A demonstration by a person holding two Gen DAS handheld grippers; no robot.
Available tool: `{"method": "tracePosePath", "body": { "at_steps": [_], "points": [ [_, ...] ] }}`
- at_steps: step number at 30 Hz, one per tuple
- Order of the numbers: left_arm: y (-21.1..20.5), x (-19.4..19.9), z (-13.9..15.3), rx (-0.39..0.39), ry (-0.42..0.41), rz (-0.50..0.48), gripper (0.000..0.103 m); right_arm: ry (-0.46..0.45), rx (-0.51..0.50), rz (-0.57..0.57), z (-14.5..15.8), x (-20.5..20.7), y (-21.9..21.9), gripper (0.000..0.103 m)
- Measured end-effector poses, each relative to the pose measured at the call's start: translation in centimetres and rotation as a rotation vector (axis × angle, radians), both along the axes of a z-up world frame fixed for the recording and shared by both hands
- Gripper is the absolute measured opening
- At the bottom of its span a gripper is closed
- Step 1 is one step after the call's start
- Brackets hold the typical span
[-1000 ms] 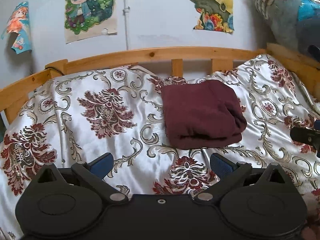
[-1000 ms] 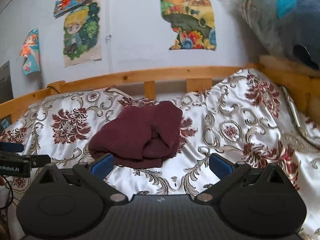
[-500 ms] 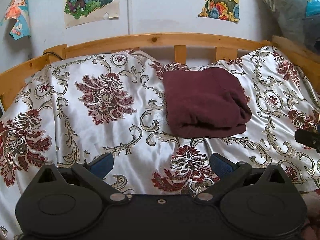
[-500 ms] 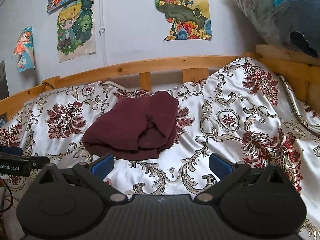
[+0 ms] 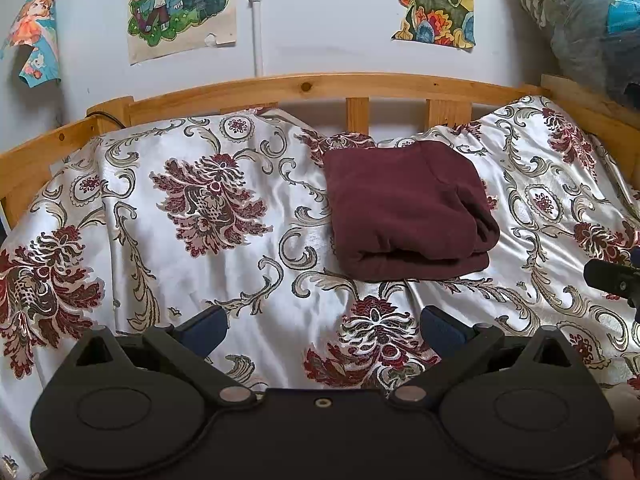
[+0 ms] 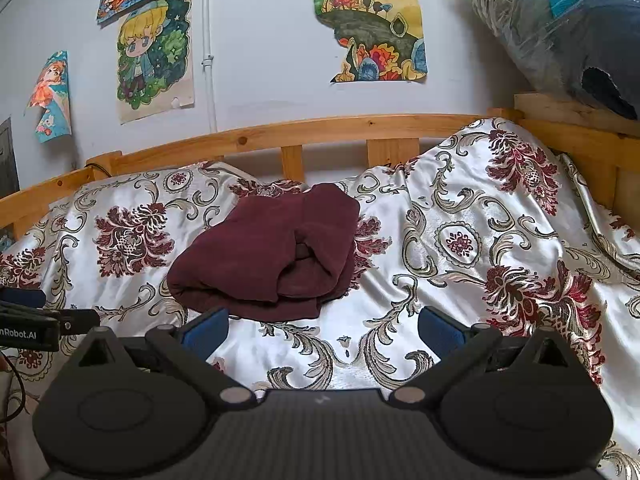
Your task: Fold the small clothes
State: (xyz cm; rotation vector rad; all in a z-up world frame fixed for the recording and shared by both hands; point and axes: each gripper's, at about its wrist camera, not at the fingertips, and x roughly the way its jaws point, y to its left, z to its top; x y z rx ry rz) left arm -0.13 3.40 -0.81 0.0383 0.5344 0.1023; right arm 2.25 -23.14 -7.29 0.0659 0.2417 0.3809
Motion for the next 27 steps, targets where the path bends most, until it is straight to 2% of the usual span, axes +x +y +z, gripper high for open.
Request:
{"method": "tracePosePath", "body": {
  "at_steps": [27],
  "points": [
    [-0.20, -0.02, 0.05, 0.008, 0.002, -0.007, 0.102, 0.007, 0.006, -0.001, -0.07, 0.07, -0.12, 0.103]
  ]
}}
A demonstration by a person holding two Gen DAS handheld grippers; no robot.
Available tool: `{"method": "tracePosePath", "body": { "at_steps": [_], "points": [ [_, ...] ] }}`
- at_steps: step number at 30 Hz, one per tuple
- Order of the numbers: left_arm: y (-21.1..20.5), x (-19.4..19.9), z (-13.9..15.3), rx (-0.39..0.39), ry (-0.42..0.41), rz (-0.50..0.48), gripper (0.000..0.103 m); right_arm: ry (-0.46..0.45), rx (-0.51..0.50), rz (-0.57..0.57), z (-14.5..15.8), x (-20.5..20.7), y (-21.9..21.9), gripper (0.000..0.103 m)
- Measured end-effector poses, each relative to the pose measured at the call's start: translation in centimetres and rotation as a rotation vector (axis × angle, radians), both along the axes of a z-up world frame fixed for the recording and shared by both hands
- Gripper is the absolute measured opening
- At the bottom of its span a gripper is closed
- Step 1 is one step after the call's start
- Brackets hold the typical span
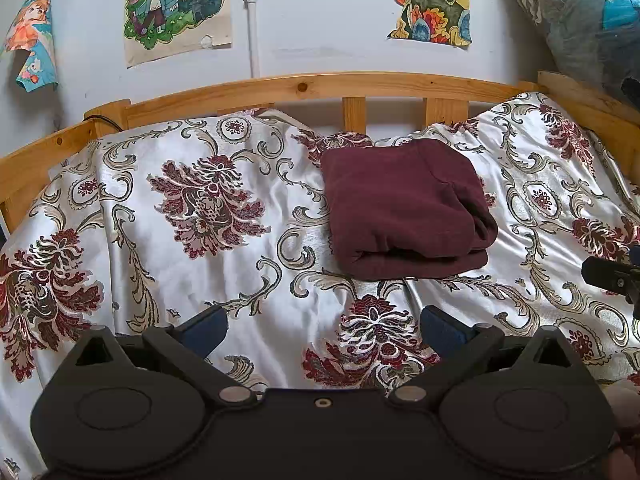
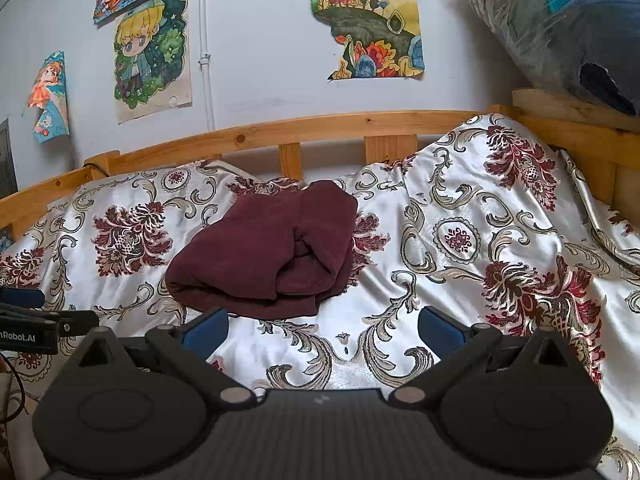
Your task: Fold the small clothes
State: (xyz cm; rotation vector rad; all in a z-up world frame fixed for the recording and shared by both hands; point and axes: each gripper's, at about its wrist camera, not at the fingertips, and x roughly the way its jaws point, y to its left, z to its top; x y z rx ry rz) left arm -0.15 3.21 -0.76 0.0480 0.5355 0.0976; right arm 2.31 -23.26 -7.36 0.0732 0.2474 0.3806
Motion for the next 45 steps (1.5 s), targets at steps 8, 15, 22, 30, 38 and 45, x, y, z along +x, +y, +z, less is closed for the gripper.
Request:
{"method": "tracePosePath", "body": {
  "at_steps": [8, 15, 22, 30, 38, 45],
  "points": [
    [0.02, 0.03, 0.01, 0.000, 0.002, -0.002, 0.102, 0.001, -0.001, 0.001, -0.13, 0.03, 0.03, 0.103],
    [0.03, 0.05, 0.02, 0.003, 0.000, -0.007, 0.102, 0.001, -0.001, 0.000, -0.15, 0.00, 0.06, 0.103],
    [-0.05, 0.01, 0.02, 0.002, 0.001, -0.005, 0.102, 0.003, -0.001, 0.001, -0.17, 0.03, 0.07, 0.103],
    [-0.02, 0.09, 0.03, 0.001, 0.004, -0.009, 0.102, 0.003, -0.004, 0.005, -0.19, 0.06, 0.18, 0.103],
    [0.03, 0.04, 0.00, 0.003, 0.003, -0.013, 0.102, 0.008, -0.004, 0.005, -0.13, 0.04, 0.15, 0.103],
    [-0.04, 0.00, 0.04, 0.002, 0.003, -0.012, 0.102, 0.009, -0.004, 0.005, -0.12, 0.06, 0.15, 0.103]
  ]
}}
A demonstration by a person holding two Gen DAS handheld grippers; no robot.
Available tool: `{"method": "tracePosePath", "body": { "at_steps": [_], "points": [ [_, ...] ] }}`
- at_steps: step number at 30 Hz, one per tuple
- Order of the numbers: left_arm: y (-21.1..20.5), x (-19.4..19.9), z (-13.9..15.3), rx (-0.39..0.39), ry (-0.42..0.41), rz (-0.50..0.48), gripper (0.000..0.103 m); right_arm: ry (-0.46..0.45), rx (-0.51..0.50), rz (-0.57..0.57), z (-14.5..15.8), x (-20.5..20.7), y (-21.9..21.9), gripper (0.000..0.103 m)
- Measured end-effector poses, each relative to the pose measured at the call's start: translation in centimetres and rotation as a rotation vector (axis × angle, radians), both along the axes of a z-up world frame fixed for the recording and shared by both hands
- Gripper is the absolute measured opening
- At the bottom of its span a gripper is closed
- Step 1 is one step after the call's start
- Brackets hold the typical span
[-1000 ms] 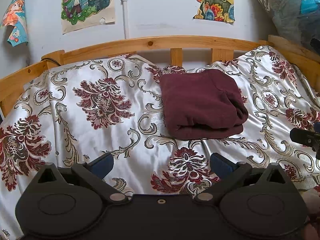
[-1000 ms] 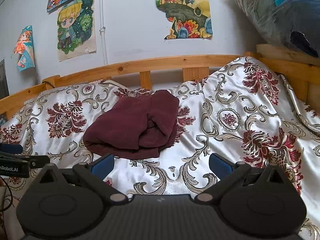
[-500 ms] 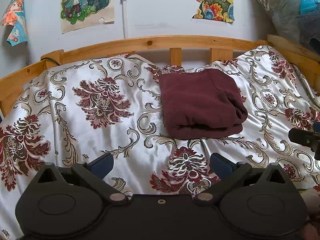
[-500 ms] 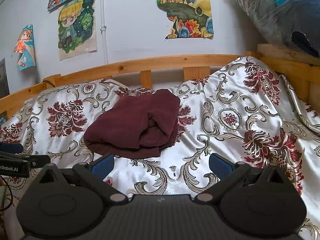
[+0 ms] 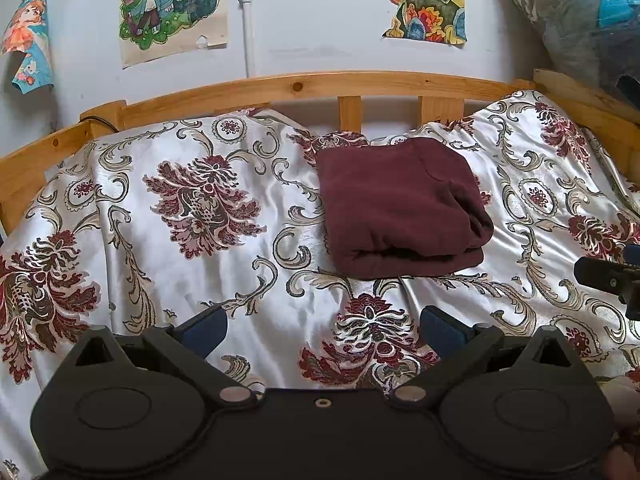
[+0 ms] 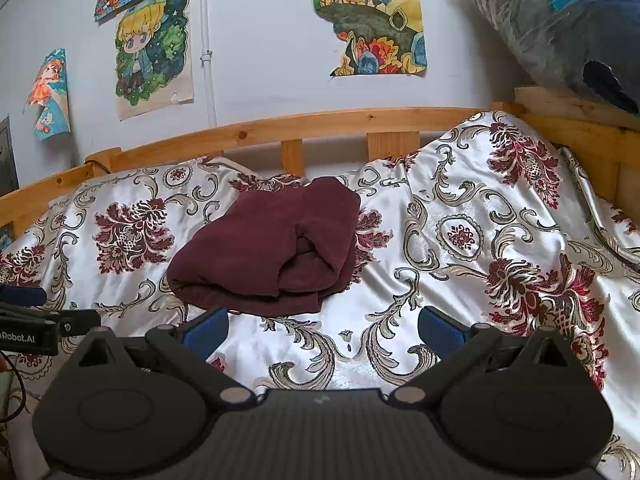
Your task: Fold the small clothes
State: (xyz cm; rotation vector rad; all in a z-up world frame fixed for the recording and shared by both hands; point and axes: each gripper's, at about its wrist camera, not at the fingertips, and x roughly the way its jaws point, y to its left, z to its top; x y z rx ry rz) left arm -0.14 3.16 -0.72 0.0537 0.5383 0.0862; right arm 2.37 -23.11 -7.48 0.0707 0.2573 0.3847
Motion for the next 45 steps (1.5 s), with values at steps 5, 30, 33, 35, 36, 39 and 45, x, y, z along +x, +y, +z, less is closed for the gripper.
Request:
{"method": "tracePosePath", "body": {
  "at_steps": [5, 30, 33, 35, 36, 39, 45],
  "points": [
    [0.00, -0.02, -0.01, -0.001, 0.001, 0.000, 0.102, 0.000, 0.000, 0.000, 0.00, -0.01, 0.00, 0.103],
    [-0.22, 0.18, 0.11, -0.005, 0.054, -0.022, 0.102, 0.001, 0.001, -0.002, -0.03, 0.06, -0.05, 0.103],
    [-0.29, 0.13, 0.08, 0.012, 0.051, -0.018, 0.102, 0.001, 0.001, -0.003, -0.02, 0.05, -0.03, 0.103],
    [-0.26, 0.15, 0.07, 0.009, 0.052, -0.019, 0.102, 0.001, 0.001, -0.003, -0.03, 0.06, -0.04, 0.103],
    [-0.30, 0.13, 0.07, 0.009, 0.053, -0.016, 0.102, 0.002, 0.001, -0.003, -0.04, 0.05, -0.05, 0.103],
    [-0.25, 0.16, 0.06, 0.009, 0.055, -0.012, 0.102, 0.001, 0.000, -0.001, -0.04, 0.07, -0.07, 0.103],
    [-0.02, 0.36, -0.06, 0.005, 0.068, -0.003, 0.102, 0.005, 0.000, -0.001, -0.15, 0.11, -0.01, 0.103]
  ]
}}
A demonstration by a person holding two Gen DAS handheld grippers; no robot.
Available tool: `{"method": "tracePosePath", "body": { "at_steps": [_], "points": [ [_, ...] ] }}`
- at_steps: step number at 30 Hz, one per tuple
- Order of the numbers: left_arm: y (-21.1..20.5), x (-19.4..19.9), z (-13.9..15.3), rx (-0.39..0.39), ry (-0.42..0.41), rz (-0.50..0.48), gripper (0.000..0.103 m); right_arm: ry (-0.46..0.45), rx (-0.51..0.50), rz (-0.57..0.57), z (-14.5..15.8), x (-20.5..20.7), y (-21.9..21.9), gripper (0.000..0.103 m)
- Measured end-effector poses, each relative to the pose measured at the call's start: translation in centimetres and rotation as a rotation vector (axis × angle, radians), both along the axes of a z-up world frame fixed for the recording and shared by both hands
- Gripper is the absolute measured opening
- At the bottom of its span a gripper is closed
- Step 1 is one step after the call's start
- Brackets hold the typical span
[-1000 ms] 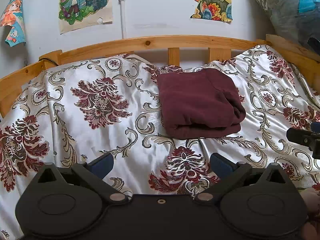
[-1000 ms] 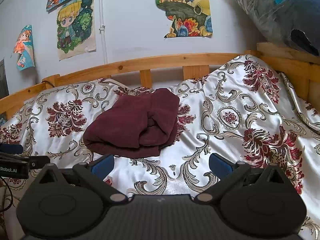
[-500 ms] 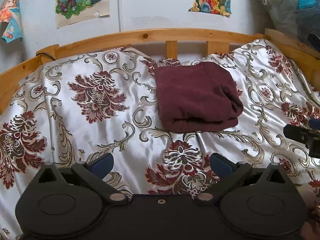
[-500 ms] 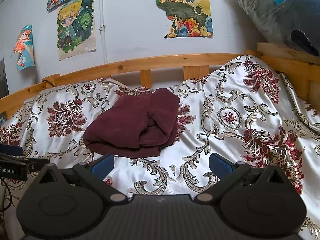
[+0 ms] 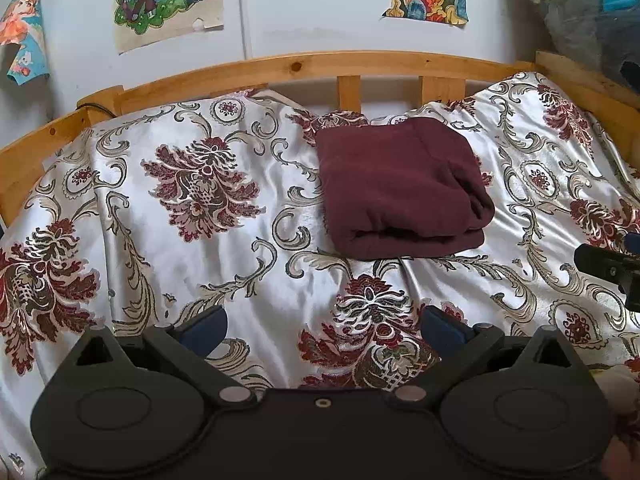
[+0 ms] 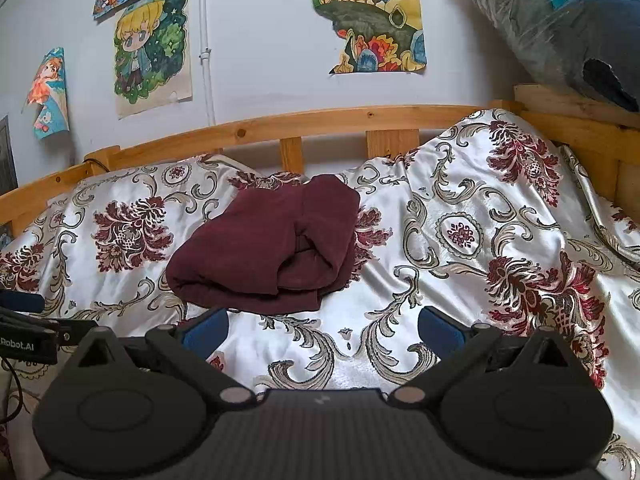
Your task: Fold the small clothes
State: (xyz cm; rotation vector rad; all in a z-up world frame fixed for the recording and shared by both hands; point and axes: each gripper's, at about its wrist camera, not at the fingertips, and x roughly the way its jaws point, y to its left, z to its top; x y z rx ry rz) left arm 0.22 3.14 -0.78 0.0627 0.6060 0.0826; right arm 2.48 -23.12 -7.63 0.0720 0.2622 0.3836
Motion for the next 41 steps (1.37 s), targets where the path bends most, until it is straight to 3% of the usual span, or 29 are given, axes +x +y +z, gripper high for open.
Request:
{"method": "tracePosePath", "body": {
  "at_steps": [41],
  "points": [
    [0.6, 0.3, -0.4, -0.057, 0.043, 0.016, 0.102, 0.090, 0.017, -0.025, -0.7, 1.0, -0.2, 0.103]
  ]
}}
